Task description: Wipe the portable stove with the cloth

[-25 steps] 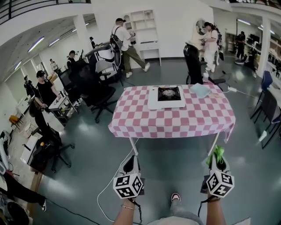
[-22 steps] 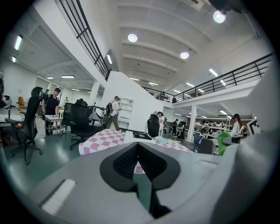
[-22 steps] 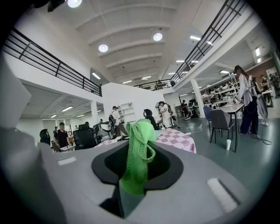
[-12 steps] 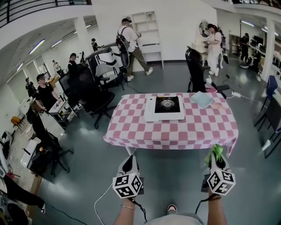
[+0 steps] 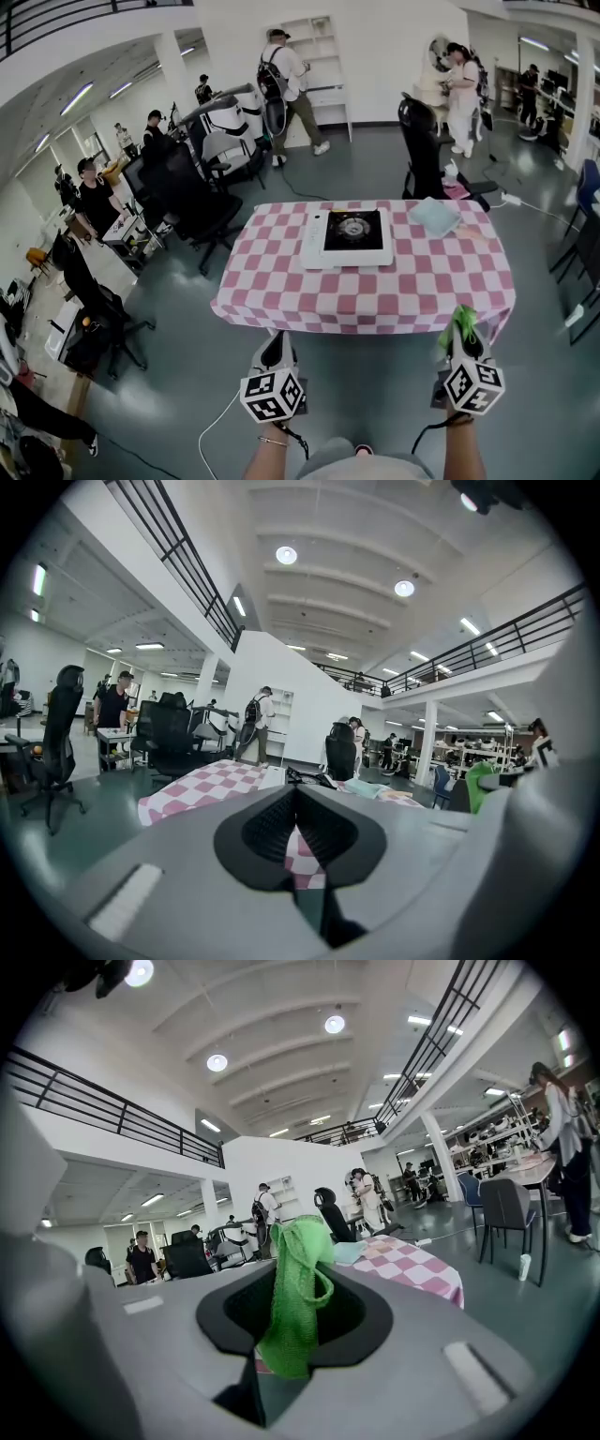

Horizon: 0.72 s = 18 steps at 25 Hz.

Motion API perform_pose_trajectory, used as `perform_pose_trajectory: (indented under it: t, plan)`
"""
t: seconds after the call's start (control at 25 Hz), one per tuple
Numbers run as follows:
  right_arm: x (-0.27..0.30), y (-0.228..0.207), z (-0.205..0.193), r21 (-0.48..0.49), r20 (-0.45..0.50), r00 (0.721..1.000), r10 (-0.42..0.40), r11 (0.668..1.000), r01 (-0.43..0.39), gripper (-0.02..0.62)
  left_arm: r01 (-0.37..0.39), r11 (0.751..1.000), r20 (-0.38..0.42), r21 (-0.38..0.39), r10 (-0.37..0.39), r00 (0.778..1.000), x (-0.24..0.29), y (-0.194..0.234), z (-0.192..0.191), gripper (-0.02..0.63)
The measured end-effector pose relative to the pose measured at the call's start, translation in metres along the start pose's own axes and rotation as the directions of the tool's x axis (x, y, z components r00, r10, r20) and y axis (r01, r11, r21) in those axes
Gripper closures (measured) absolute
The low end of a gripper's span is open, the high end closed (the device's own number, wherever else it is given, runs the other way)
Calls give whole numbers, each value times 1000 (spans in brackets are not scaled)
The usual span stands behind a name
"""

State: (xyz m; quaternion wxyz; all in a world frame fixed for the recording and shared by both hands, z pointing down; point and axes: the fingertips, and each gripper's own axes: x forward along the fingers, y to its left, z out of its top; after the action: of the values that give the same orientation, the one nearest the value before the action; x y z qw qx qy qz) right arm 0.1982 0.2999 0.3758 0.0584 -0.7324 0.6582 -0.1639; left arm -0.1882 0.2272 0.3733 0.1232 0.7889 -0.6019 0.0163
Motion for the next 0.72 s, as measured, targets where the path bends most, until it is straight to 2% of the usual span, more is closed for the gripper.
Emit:
perform_pose_trajectory:
  t: [0.28,0.52,0.72]
  plan:
    - [20,-16,-12,5,-45,998,-40,999,40,497,13,1000,-31,-8,-13,999,34,-2,-6,606]
    - [48,-21,-6,10,-24,998,-59,998,59,497,40,999,-40,-24,-41,998,79,0,-8,606]
    - [87,-10,6,-10,-21,998,-62,998,62,497,77,996,-40,-39,-78,996,129,4,1,606]
